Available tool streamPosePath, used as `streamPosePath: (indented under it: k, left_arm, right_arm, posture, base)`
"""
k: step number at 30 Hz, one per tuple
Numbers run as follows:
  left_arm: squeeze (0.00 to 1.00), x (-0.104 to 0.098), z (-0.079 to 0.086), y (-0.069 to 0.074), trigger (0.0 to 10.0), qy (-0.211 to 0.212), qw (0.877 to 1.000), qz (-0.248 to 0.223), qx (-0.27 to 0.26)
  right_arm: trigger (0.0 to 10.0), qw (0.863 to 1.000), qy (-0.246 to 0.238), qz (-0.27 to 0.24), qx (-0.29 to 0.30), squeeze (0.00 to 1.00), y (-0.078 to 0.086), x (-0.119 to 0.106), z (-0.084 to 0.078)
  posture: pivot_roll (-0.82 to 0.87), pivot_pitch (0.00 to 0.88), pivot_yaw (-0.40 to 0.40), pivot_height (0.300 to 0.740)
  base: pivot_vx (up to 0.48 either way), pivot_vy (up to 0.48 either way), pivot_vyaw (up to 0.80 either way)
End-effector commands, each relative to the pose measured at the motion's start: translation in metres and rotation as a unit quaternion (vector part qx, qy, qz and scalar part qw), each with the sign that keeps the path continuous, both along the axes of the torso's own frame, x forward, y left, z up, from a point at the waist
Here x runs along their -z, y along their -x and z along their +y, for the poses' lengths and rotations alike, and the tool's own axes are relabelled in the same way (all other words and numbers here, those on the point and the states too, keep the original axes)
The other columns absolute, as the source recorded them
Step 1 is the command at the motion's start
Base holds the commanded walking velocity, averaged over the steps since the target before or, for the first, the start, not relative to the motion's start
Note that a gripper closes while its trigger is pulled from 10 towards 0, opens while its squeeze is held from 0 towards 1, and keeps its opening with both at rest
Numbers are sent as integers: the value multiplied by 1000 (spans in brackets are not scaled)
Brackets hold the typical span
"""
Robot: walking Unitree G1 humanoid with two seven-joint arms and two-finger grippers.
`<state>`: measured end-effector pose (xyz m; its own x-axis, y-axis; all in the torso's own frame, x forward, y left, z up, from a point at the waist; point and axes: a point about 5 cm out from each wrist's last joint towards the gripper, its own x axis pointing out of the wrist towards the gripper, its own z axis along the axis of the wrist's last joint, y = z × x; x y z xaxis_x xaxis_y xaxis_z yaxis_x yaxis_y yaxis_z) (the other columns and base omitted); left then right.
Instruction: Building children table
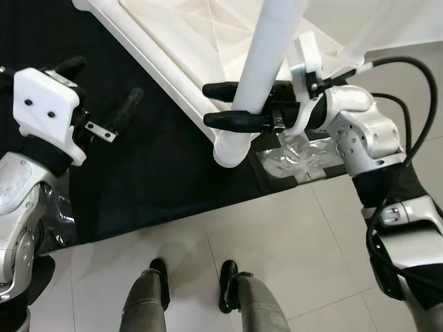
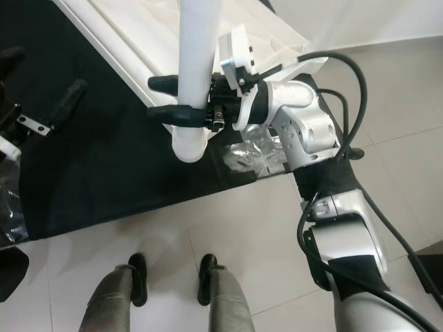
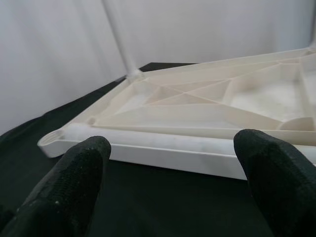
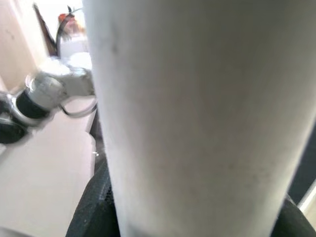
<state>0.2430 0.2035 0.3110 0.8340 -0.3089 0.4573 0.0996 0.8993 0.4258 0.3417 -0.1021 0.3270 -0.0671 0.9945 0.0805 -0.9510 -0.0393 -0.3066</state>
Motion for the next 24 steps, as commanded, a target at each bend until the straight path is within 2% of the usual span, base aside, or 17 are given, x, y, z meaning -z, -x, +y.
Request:
streamPosePath:
  k: [1,2,4,5,8,12,13,15,16,17,19,20,24]
  left_arm:
    - [0,3,-5,4,10000,-11,1000,4,8]
    - [0,4,-5,4,10000,-9,1000,6,8]
    - [0,4,-5,4,10000,-9,1000,6,8]
    - [0,6,-6,5,10000,-9,1000,9,8]
    - [0,7,-6,6,10000,-10,1000,12,6]
    - [0,7,-6,6,10000,-10,1000,14,6]
    - [0,8,-6,6,10000,-10,1000,16,8]
    - [0,11,-8,6,10000,-12,999,27,17]
    - [0,12,-8,6,10000,-11,999,31,20]
    - [0,12,-8,6,10000,-11,999,31,20]
    - [0,19,-10,8,10000,-9,998,49,23]
    - [0,23,-10,9,10000,-9,998,57,24]
    - [0,28,-11,13,10000,-8,997,68,26]
  right_arm:
    - [10000,999,-30,26,-13,0,-4,-8,1]
    - [10000,998,-50,45,-10,0,-7,-13,4]
    - [10000,998,-50,45,-10,0,-7,-13,4]
    - [10000,995,-78,69,-8,0,-11,-18,8]
    - [10000,991,-103,87,-5,0,-13,-24,13]
    - [10000,992,-96,83,-1,0,-13,-25,16]
    - [10000,994,-78,72,-2,0,-14,-24,18]
    - [10000,999,-6,43,-25,0,-13,-19,22]
    - [10000,999,17,38,-36,0,-13,-18,22]
    - [10000,999,17,38,-36,0,-13,-18,22]
    - [10000,993,79,39,-77,0,-13,-21,19]
    - [10000,991,99,38,-80,0,-12,-22,19]
    - [10000,989,118,33,-78,0,-12,-26,19]
  posture:
    - [77,396,-106,740]
    - [77,400,-108,740]
    - [77,400,-108,740]
    - [77,405,-112,740]
    - [77,405,-112,740]
    - [85,416,-106,740]
    - [85,416,-106,740]
    - [80,434,-102,740]
    - [81,435,-101,740]
    - [81,435,-101,740]
    - [83,455,-101,740]
    - [81,467,-104,740]
    - [78,483,-110,740]
  base:
    - [0,0,0]
    - [0,0,0]
    - [0,0,0]
    - [0,0,0]
    - [0,0,0]
    - [0,0,0]
    - [0,0,0]
    - [0,0,0]
    - [0,0,0]
    - [0,0,0]
    - [0,0,0]
    - [0,0,0]
    - [0,0,0]
